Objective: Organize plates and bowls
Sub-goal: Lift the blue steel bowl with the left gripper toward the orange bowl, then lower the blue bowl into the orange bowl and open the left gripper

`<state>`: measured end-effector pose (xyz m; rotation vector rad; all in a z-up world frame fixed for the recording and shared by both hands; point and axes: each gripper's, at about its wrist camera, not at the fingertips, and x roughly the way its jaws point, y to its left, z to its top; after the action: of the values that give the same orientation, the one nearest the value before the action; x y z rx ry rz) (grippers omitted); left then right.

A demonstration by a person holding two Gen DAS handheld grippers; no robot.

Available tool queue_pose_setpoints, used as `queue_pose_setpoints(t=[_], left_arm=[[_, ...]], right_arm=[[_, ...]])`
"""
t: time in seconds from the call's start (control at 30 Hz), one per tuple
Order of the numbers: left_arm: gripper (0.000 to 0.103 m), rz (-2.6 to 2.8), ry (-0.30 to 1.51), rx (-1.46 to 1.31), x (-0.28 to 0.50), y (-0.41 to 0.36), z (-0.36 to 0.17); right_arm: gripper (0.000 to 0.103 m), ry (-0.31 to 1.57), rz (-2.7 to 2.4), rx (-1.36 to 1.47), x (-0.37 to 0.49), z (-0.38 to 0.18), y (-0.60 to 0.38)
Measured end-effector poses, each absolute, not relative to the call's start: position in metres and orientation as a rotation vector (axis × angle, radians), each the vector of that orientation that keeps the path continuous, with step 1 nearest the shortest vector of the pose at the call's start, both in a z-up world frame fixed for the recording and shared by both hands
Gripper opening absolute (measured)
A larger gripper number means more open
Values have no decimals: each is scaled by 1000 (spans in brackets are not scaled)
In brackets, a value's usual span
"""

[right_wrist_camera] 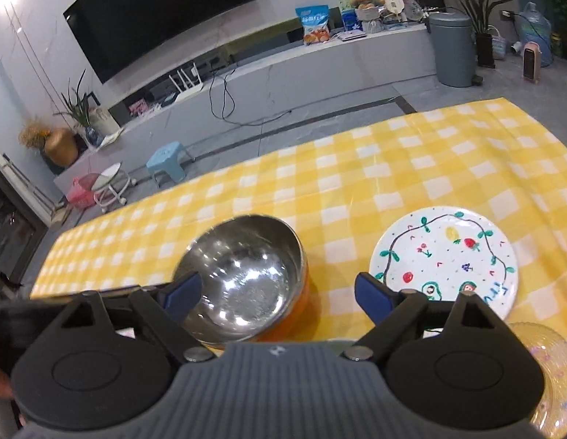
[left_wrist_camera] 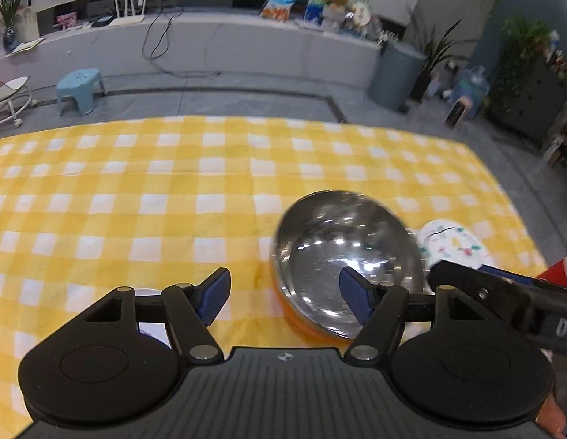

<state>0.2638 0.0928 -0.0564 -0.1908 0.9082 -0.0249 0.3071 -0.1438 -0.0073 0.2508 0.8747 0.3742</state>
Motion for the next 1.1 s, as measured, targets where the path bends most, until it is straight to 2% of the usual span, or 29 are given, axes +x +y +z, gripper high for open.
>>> queue_pose_setpoints(t=[0.13, 0.23, 0.3, 0.37, 0.47, 0.63, 0.77, 1.1], left_arm=[[77, -88, 872, -229, 262, 98, -61], [70, -113, 887, -219, 261, 95, -67], [59, -102, 891, -217, 262, 92, -70], [51, -100, 904, -215, 264, 90, -73], [32, -99, 917, -217, 268, 88, -81], [26, -59, 904, -196, 267, 86, -81], [19, -26, 905, -197, 265, 90, -80], [14, -1, 872, -229, 259, 100, -66]], right_arm=[[87, 892, 389, 262, 315, -21, -141], [81, 946, 406, 309, 323, -30, -138], [79, 963, 415, 297, 326, -36, -133], [71, 971, 412, 278, 326, -40, -129], [58, 1011, 436, 301, 328, -47, -128], [36, 1000, 397, 248, 323, -50, -122], [29, 983, 395, 249, 319, -49, -123], [25, 948, 421, 297, 316, -40, -127]])
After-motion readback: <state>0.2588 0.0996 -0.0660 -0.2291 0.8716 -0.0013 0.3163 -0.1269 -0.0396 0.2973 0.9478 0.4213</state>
